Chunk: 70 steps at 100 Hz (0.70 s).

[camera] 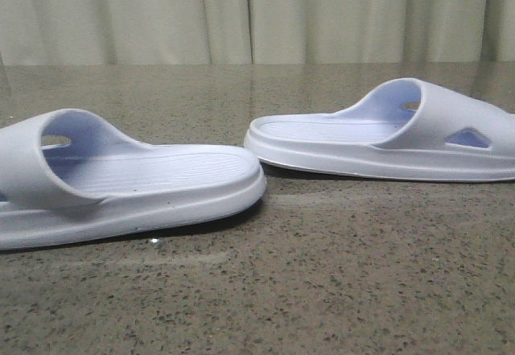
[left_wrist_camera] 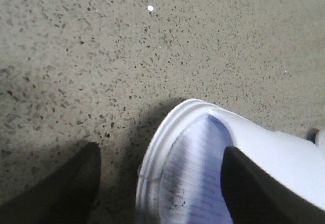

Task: Insert blue slippers together front up
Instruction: 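Lower the left gripper and grasp the slipper's sole edge nearest it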

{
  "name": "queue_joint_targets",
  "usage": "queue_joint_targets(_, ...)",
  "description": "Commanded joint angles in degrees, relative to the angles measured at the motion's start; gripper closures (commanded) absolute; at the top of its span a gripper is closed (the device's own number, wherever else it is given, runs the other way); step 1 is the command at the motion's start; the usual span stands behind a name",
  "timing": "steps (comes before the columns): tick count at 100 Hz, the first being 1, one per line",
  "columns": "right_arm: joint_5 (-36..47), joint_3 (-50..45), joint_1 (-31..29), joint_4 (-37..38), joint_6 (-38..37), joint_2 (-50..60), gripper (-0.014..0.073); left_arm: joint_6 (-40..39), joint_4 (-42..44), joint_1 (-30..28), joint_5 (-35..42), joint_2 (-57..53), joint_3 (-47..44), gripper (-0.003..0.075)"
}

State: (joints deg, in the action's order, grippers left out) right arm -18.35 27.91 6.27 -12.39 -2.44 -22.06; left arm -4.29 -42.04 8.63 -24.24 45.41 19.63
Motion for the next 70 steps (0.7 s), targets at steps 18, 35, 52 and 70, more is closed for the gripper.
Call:
queue_joint_targets(18, 4.3, 1.6, -0.3, -0.4, 0.2, -0.7, 0.0197, -0.3, -7.9, -0.2, -1.5, 0.4, 1.4, 0.0279)
queue_joint_targets(35, 4.3, 1.6, -0.3, -0.4, 0.2, -0.7, 0.0197, -0.3, -9.5, -0.2, -3.0, 0.4, 1.4, 0.0279)
queue_joint_targets(52, 4.3, 1.6, -0.3, -0.4, 0.2, -0.7, 0.0197, -0.3, -9.6, -0.2, -3.5, 0.4, 1.4, 0.0333)
queue_joint_targets(70, 4.1, 1.6, -0.3, -0.4, 0.2, -0.7, 0.0197, -0.3, -11.0, -0.2, -3.5, 0.4, 1.4, 0.0491)
